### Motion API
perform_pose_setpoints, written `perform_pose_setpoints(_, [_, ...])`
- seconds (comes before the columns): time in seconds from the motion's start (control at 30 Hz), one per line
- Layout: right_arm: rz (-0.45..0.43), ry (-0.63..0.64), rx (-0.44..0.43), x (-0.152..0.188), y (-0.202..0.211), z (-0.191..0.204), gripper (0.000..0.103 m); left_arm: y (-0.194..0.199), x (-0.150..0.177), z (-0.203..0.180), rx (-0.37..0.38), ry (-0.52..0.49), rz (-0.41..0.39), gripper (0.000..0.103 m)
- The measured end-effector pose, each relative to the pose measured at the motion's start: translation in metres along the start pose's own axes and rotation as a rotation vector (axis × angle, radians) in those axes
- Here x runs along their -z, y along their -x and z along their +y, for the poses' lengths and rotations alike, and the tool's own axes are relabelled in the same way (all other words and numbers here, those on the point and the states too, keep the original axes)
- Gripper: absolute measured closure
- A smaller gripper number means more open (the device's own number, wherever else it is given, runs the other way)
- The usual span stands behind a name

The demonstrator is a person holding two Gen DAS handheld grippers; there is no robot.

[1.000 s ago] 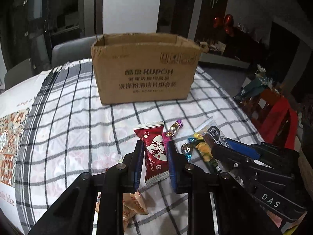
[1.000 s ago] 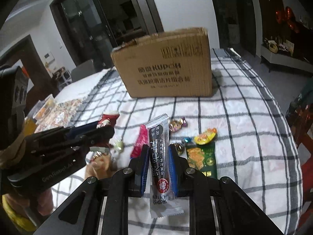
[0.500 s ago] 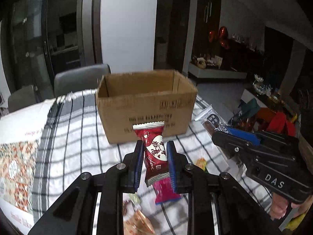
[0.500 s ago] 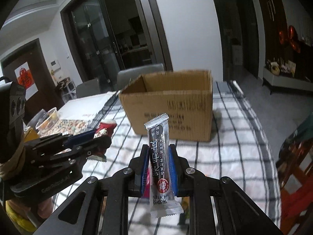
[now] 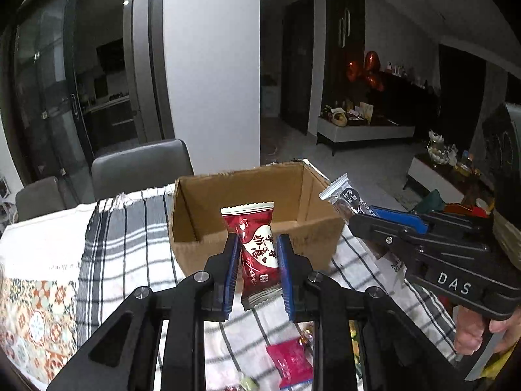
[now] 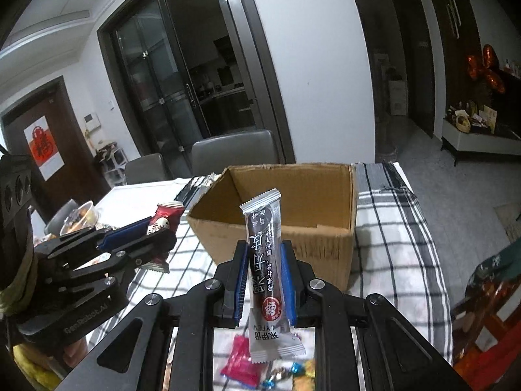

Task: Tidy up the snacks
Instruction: 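Lift both packets into the box and open both tools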

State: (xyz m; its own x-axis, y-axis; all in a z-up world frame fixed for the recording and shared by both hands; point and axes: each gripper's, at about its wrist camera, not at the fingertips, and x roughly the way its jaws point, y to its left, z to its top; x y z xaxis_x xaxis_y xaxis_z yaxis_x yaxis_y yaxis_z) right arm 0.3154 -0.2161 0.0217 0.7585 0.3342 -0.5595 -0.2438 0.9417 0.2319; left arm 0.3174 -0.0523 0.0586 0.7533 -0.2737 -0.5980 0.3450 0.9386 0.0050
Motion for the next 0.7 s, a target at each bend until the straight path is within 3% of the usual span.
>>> perform_pose_setpoints(0.23, [0.016,-0.014,-0.015,-0.032,-0.025,-0.011,0.082,-0.024,-0.026,0.01,0.0,0.001,-0.001,0.079])
perform_pose_setpoints(0.7, [0.042,-0.01,0.007,-0.069,-0.083,-0.03,0.082,-0.077,-0.05,0.021,-0.02,0.005,0.019,0.079])
